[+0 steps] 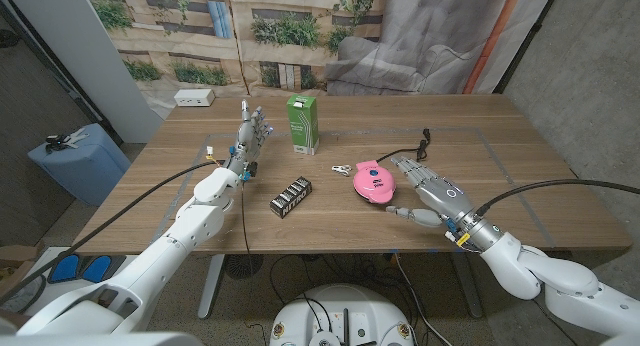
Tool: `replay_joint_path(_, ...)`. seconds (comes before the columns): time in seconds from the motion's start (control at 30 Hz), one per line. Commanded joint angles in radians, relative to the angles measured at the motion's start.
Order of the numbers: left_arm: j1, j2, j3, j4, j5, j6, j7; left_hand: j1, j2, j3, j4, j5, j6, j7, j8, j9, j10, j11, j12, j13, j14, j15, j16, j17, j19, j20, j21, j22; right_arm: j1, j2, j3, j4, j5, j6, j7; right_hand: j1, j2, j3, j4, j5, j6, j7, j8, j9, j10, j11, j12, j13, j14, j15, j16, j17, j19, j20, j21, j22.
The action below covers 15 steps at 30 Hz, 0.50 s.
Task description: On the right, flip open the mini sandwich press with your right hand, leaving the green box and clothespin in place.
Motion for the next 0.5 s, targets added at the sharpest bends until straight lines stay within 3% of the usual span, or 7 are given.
replay_joint_path(0.03,0.000,0.000,0.000,0.000,0.000,0.000,0.000,0.000,0.052,-0.008,0.001,0.004,-0.034,-0.008,0.005,0.005,-0.005,0.000,0.004,0.002,-0.007,-0.036,0.007,0.003,0.004,-0.003,0.006,0.003,0.025,0.017,-0.061,0.022,-0.047,-0.046,-0.027,0.028,-0.009,0.013,-0.002,0.003,-0.020,0.006,0.005,0.004,-0.008,-0.006,0.008,0.002,0.003,-0.005,0.009,-0.001,0.009,-0.021,0.006,0.001)
replay_joint_path(0.4,0.000,0.000,0.000,0.000,0.000,0.000,0.000,0.000,0.052,-0.008,0.001,0.004,-0.034,-0.008,0.005,0.005,-0.005,0.000,0.004,0.002,-0.007,-0.037,0.007,0.003,0.003,-0.004,0.006,0.003,0.082,0.052,-0.130,0.067,-0.112,-0.080,-0.077,0.077,-0.014,0.031,-0.003,0.005,-0.015,-0.008,0.011,0.005,0.003,-0.009,0.013,0.003,0.023,-0.010,0.016,-0.006,0.042,-0.020,0.015,0.000)
replay_joint_path(0.5,0.000,0.000,0.000,0.000,0.000,0.000,0.000,0.000,0.052,-0.008,0.001,0.004,-0.034,-0.008,0.005,0.005,-0.005,-0.001,0.004,0.002,-0.007,-0.037,0.007,0.003,0.004,-0.003,0.006,0.003,0.099,0.063,-0.148,0.082,-0.123,-0.083,-0.094,0.118,-0.022,0.045,-0.004,0.007,-0.003,-0.012,0.017,0.005,0.015,-0.013,0.016,0.003,0.046,-0.010,0.023,-0.009,0.064,-0.020,0.017,0.000)
